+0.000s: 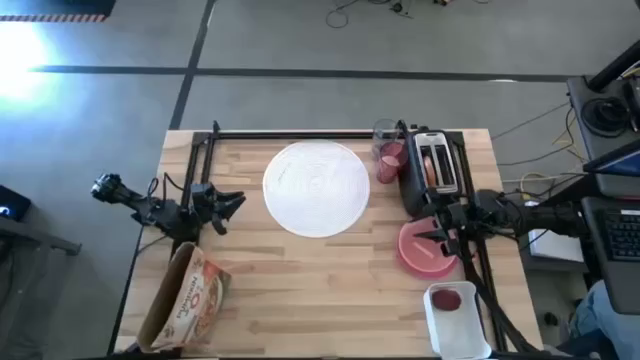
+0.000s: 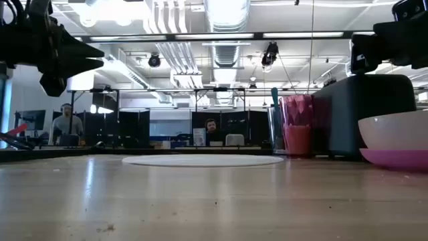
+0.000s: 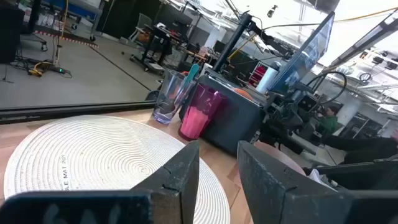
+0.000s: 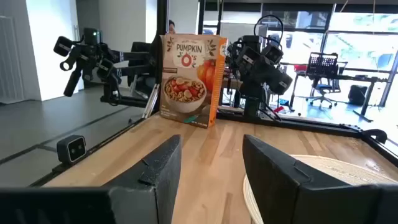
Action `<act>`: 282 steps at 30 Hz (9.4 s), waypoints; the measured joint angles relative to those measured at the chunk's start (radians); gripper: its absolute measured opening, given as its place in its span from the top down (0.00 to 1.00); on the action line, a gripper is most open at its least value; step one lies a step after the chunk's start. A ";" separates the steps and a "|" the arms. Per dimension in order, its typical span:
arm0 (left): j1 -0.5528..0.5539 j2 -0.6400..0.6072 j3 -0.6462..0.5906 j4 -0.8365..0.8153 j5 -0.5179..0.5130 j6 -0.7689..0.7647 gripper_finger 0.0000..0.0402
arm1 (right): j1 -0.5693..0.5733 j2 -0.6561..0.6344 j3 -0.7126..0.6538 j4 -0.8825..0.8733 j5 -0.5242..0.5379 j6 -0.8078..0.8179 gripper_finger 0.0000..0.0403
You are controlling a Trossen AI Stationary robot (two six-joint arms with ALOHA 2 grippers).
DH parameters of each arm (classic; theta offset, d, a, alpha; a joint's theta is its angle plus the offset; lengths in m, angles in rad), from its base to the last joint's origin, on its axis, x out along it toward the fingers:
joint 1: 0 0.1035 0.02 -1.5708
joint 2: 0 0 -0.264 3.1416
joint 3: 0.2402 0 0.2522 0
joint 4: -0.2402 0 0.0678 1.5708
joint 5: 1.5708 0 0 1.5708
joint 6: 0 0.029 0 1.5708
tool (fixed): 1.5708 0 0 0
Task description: Arrange a breakfast setting
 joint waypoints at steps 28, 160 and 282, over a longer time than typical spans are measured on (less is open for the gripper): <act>0.000 0.000 0.000 0.000 0.000 0.000 0.77 | 0.000 0.000 0.000 0.000 0.000 0.000 0.60; 0.000 0.000 0.000 0.000 0.000 0.000 0.77 | 0.000 0.000 0.000 0.000 0.000 0.000 0.60; 0.000 0.078 0.227 -0.092 0.128 0.061 0.77 | 0.000 0.000 0.000 0.000 0.000 0.000 0.60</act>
